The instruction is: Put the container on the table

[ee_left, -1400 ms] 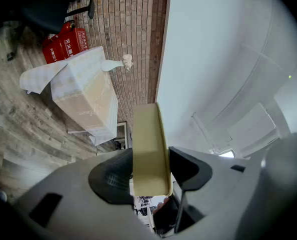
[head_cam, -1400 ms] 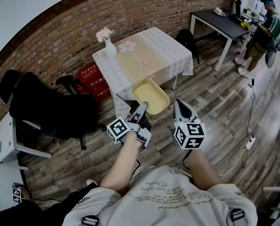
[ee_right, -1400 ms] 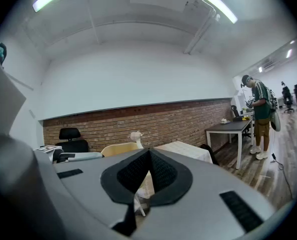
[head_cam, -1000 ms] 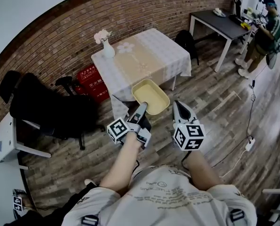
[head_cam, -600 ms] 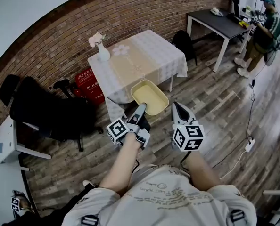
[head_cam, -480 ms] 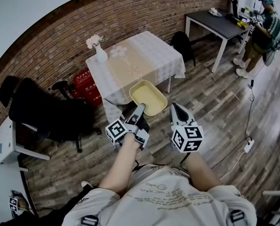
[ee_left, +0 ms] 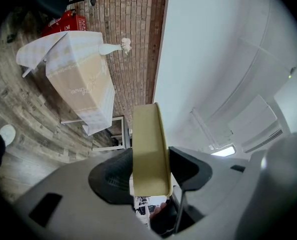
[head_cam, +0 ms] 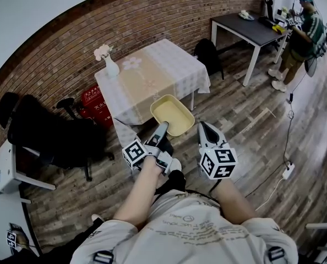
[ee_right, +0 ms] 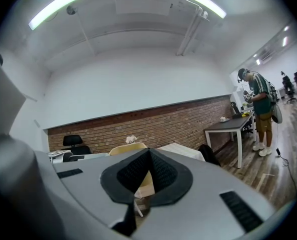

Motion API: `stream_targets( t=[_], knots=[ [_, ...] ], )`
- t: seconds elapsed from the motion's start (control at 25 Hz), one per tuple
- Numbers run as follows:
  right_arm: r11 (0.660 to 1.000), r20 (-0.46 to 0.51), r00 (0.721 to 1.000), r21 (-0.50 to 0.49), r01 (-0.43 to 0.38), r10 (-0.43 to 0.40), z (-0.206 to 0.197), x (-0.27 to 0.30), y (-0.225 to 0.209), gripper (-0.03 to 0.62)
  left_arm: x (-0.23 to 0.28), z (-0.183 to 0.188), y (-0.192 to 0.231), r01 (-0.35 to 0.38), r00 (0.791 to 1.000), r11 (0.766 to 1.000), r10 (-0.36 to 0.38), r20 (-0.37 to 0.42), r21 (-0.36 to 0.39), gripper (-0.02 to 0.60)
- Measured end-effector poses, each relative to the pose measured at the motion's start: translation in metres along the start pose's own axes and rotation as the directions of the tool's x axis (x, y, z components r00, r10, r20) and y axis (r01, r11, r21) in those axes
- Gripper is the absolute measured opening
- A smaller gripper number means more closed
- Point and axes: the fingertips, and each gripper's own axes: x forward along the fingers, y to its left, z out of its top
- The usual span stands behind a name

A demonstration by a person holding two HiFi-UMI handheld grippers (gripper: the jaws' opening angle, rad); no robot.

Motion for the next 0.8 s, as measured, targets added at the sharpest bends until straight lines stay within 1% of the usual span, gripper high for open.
stream_targets(
  t=[0.12, 0.28, 0.44, 0.6, 0.8],
  knots=[
    [1.0, 0.002, 1.0, -0.005, -0.003, 0.003, 0.001, 0.004, -0.008, 0.003, 0.012, 0.0, -0.003, 0.033, 0.999, 0.999, -0.032, 0.006, -0.008, 0.232],
    [1.0, 0.008, 1.0, -0.018, -0.004, 0.005, 0.005, 0.015, -0.022, 0.002, 0.032, 0.003, 0.009, 0.025, 1.0, 1.0, -0.025, -0.004, -0.007, 0.232],
    [1.0, 0.014, 1.0, -0.013, -0.002, 0.002, 0.01, 0.042, -0.041, 0.002, 0.063, 0.01, 0.006, 0.069, 0.998, 0.998, -0.069, -0.013, -0.014, 0.232],
    [1.0, 0.01, 1.0, -0.005, -0.001, 0.001, 0.012, 0.079, -0.063, 0.002, 0.1, 0.028, 0.02, 0.073, 0.997, 0.997, -0.073, -0.016, -0.021, 0.232],
    [1.0, 0.011, 1.0, -0.006, 0.001, -0.001, 0.017, 0.129, -0.088, 0.002, 0.149, 0.056, 0.043, 0.055, 0.998, 0.998, -0.055, -0.028, -0.027, 0.232]
  ],
)
